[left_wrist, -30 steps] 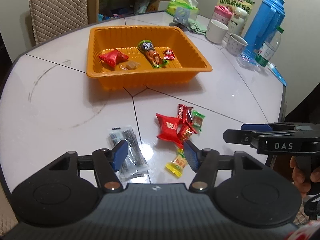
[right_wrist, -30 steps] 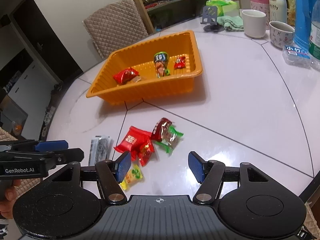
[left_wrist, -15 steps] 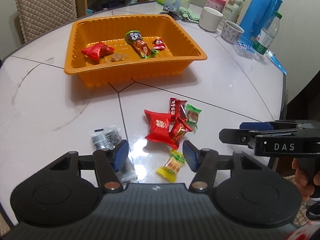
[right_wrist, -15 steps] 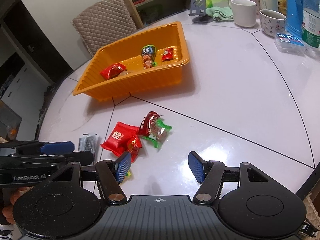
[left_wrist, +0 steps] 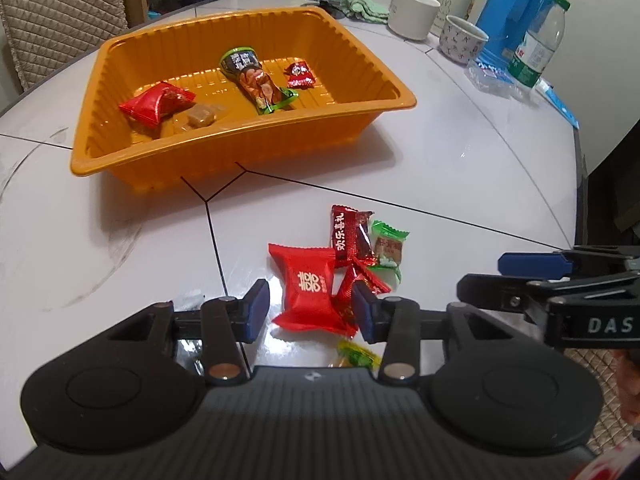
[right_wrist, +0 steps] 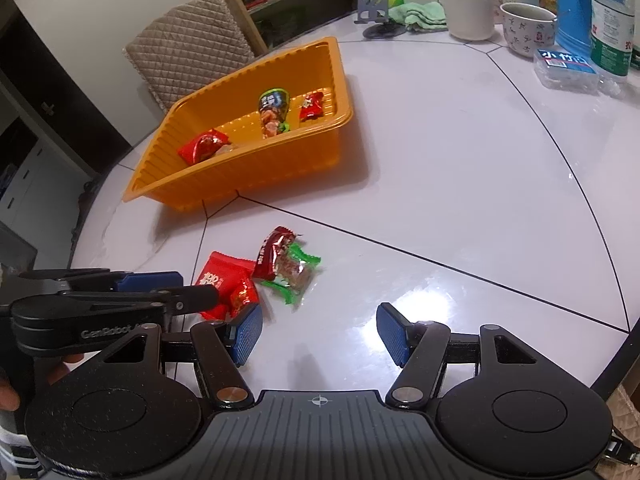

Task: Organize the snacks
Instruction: 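Lower the left gripper onto the red square candy and close it, then grasp the green-wrapped candy with right gripper while left gripper holds the red candy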

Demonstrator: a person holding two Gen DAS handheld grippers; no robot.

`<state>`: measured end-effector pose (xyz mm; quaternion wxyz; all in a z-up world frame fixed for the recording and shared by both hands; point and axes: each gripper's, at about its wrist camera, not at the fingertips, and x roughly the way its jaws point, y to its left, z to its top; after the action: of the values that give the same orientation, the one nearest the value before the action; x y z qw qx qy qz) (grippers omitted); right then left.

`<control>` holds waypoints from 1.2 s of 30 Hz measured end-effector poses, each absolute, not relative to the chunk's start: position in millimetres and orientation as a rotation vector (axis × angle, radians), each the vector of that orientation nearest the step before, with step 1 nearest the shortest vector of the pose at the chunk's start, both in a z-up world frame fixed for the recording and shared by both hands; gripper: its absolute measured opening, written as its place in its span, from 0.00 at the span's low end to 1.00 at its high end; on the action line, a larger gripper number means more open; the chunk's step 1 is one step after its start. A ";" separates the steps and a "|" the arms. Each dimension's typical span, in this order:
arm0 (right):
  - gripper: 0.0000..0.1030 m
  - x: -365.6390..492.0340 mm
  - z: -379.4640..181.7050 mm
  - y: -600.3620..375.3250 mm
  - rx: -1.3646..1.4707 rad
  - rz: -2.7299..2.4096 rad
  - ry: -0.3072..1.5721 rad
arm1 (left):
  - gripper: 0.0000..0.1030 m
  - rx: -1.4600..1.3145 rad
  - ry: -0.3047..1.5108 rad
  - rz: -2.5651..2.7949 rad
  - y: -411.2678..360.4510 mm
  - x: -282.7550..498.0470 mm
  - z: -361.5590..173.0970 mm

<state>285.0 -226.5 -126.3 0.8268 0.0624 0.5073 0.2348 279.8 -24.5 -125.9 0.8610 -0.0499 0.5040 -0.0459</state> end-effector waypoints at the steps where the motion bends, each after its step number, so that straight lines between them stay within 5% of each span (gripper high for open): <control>1: 0.61 285.8 -126.7 -227.5 0.134 0.496 1.079 | 0.37 -0.102 1.064 -0.097 -24.9 282.4 -128.5; 16: 0.61 292.7 -130.4 -225.2 0.144 0.499 1.086 | 0.23 -0.117 1.091 -0.105 -21.5 295.7 -141.4; 36: 0.61 305.2 -137.6 -203.7 0.082 0.571 1.047 | 0.21 -0.183 1.016 0.009 14.6 271.6 -109.8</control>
<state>305.2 -203.7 -137.6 0.8267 0.0388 0.4927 0.2689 271.6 14.6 -109.8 0.8698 -0.0874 0.4856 0.0042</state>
